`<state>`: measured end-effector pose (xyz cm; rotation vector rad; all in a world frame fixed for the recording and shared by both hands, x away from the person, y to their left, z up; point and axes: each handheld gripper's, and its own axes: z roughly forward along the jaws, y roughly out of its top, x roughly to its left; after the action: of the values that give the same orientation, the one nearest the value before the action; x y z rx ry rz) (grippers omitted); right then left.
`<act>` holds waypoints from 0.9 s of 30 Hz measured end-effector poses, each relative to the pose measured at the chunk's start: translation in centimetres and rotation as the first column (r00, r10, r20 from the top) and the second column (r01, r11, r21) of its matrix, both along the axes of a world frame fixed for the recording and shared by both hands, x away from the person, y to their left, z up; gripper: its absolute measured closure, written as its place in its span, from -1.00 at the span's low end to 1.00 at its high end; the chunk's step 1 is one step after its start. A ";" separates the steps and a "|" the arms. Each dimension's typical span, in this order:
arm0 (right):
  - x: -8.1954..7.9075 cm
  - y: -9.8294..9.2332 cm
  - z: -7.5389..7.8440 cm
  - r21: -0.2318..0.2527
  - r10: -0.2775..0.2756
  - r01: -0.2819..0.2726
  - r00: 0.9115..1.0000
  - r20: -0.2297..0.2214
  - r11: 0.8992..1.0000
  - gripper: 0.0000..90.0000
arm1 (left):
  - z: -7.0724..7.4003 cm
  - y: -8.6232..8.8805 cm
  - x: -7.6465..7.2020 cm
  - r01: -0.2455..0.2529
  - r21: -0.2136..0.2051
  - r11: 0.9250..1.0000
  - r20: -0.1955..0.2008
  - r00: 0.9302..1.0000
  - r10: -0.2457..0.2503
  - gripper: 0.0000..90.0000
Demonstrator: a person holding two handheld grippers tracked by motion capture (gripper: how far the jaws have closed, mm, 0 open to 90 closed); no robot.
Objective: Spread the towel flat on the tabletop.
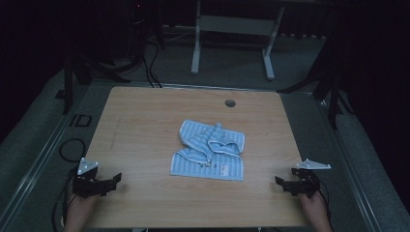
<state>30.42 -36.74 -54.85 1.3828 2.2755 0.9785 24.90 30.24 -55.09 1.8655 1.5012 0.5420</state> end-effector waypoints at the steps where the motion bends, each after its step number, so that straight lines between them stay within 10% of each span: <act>1: 0.1 0.3 0.1 0.001 0.015 -0.015 1.000 -0.012 1.000 -0.71 | 0.1 -0.3 0.2 0.011 0.005 1.000 -0.020 1.000 -0.010 -0.92; 6: 0.8 1.5 0.6 0.062 0.131 -0.127 0.989 -0.069 0.990 -0.72 | 0.7 -2.2 0.8 0.068 0.017 0.998 -0.041 0.997 -0.068 -0.92; 14: 1.7 3.6 0.6 0.041 0.169 -0.167 0.984 -0.060 0.985 -0.75 | 0.7 -5.9 2.5 0.181 0.014 0.983 -0.112 0.977 -0.179 -0.90; 18: 1.8 4.9 1.1 -0.054 0.196 -0.197 0.980 -0.016 0.979 -0.69 | 0.7 -8.0 3.3 0.246 0.029 0.969 -0.131 0.962 -0.240 -0.90; 27: 3.2 7.8 1.8 -0.045 0.266 -0.267 0.963 -0.033 0.963 -0.75 | 1.1 -11.9 4.7 0.329 0.014 0.944 -0.093 0.941 -0.327 -0.82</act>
<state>33.67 -28.99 -53.10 1.0940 2.5357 0.9789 29.64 18.36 -54.00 2.1308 1.2032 0.3272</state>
